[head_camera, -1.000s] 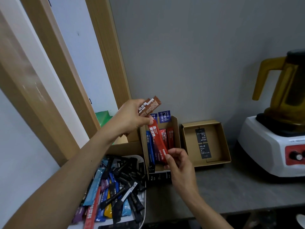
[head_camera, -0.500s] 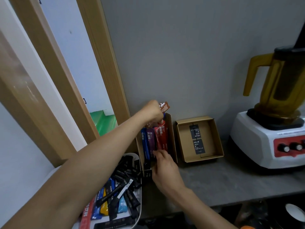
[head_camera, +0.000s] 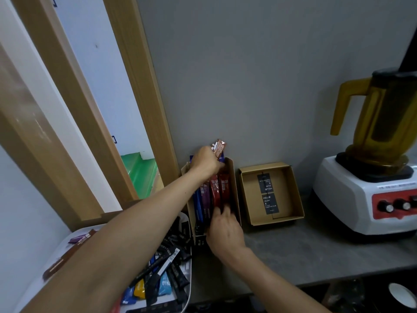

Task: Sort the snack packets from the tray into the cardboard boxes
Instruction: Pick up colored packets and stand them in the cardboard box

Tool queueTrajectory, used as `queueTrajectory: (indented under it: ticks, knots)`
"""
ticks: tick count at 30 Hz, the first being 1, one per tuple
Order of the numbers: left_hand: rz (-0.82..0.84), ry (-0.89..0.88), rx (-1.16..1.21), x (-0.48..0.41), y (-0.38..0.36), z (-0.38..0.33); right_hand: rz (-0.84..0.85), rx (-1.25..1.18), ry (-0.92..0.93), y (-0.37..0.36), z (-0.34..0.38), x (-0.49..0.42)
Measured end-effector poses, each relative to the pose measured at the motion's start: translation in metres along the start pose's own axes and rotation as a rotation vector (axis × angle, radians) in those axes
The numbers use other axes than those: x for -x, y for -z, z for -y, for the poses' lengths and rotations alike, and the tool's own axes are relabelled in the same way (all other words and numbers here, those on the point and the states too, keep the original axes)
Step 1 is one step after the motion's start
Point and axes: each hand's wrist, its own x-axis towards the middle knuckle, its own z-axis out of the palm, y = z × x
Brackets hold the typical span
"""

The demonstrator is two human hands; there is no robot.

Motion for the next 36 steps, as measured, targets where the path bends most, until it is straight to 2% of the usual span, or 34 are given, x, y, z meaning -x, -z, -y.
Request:
queueTrajectory:
  ticks: [4, 7, 9, 11, 13, 15, 16, 20, 22, 26, 29, 32, 36]
  knots:
    - [-0.048, -0.02, 0.265, 0.008, 0.019, 0.001, -0.024, 0.046, -0.01, -0.006, 0.003, -0.004]
    - [0.09, 0.124, 0.657, 0.026, 0.039, 0.003, -0.05, 0.036, 0.007, -0.006, 0.002, -0.004]
    - [0.126, 0.128, 0.888, 0.045, 0.051, 0.007, -0.11, -0.068, 0.032, -0.001, -0.001, -0.001]
    - [0.112, 0.092, 0.961, 0.06, 0.06, 0.016, -0.232, -0.314, 0.075, 0.01, -0.002, 0.002]
    - [0.117, 0.062, 0.958, 0.072, 0.066, 0.024, -0.3, -0.692, 0.071, 0.025, -0.001, 0.006]
    - [0.151, 0.038, 0.866, 0.08, 0.07, 0.03, -0.275, -1.106, 0.034, 0.039, 0.003, 0.01]
    - [0.162, 0.025, 0.802, 0.085, 0.07, 0.03, -0.25, -1.213, 0.035, 0.045, 0.005, 0.012]
    - [0.158, -0.059, 0.605, 0.098, 0.062, 0.034, -0.149, -1.223, 0.064, 0.049, 0.01, 0.011]
    - [0.152, -0.092, 0.6, 0.1, 0.065, 0.035, -0.082, -1.382, 0.006, 0.046, 0.009, 0.011]
    - [0.147, -0.096, 0.827, 0.097, 0.085, 0.036, 0.131, -1.768, -0.116, 0.042, 0.0, 0.013]
    - [-0.006, -0.17, 0.694, 0.09, 0.096, 0.034, 0.252, -1.86, -0.115, 0.042, -0.002, 0.018]
    - [-0.047, -0.223, 0.503, 0.084, 0.101, 0.031, 0.264, -1.855, -0.112, 0.042, -0.001, 0.02]
    - [0.052, -0.209, 0.519, 0.085, 0.101, 0.024, 0.217, -1.853, -0.112, 0.042, -0.001, 0.02]
